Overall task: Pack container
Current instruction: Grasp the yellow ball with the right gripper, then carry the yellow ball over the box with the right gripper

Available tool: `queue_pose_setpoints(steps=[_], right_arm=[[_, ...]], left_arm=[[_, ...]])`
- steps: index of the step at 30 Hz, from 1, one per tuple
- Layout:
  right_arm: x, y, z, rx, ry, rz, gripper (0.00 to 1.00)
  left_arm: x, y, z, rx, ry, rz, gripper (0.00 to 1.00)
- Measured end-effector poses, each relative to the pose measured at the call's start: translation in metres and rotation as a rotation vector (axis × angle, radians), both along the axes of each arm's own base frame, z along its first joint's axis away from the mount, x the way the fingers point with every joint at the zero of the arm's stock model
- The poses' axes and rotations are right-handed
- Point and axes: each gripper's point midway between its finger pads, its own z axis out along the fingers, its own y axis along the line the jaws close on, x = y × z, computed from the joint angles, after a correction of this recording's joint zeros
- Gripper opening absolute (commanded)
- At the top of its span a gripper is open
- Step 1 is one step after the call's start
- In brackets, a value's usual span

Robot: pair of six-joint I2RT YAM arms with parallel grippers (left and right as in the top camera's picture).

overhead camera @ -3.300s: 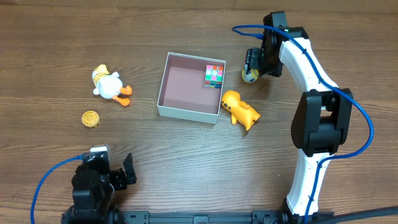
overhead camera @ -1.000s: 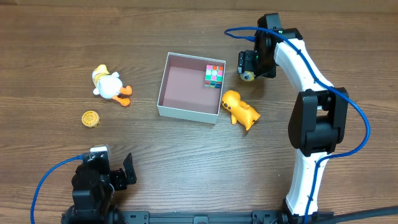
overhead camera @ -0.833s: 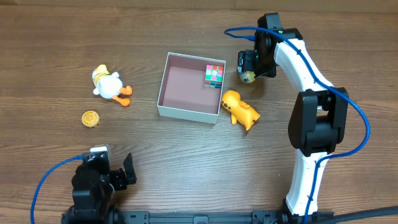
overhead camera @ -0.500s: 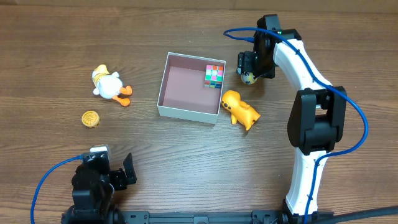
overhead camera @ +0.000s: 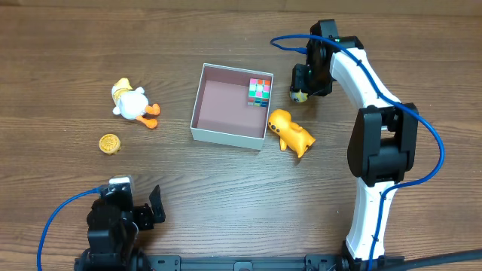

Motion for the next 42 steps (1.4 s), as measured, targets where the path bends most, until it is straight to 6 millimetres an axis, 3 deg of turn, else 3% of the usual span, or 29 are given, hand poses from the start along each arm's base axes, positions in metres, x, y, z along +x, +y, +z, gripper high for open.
queue_pose_setpoints(steps=[6, 11, 17, 23, 25, 35, 37, 40, 42], right_arm=[[-0.006, -0.001, 0.011, -0.006, 0.037, 0.000, 0.52], [0.014, 0.001, 0.051, -0.003, -0.040, 0.018, 0.52], [0.017, 0.001, 0.077, -0.009, -0.065, 0.043, 0.52], [0.025, 0.007, 0.117, -0.001, -0.141, 0.096, 0.52], [0.026, 0.016, 0.127, 0.012, -0.167, 0.132, 0.52], [-0.014, 0.146, 0.136, 0.056, -0.212, 0.469, 0.52], [-0.020, 0.162, 0.136, 0.059, -0.222, 0.510, 0.52], [-0.015, 0.163, 0.133, 0.059, -0.240, 0.513, 0.49], [-0.016, 0.160, 0.119, 0.050, -0.216, 0.512, 0.49]], left_arm=[[0.000, 0.000, 0.000, -0.001, 0.000, 0.000, 1.00], [0.000, 0.000, 0.000, 0.000, 0.000, 0.000, 1.00], [0.000, 0.000, 0.000, 0.000, 0.000, 0.000, 1.00], [0.000, 0.000, 0.000, 0.000, 0.000, 0.000, 1.00], [0.000, 0.000, 0.000, 0.000, 0.000, 0.000, 1.00], [0.000, 0.000, 0.000, 0.000, 0.000, 0.000, 1.00], [0.000, 0.000, 0.000, 0.000, 0.000, 0.000, 1.00], [0.000, 0.000, 0.000, 0.000, 0.000, 0.000, 1.00], [0.000, 0.000, 0.000, 0.000, 0.000, 0.000, 1.00]])
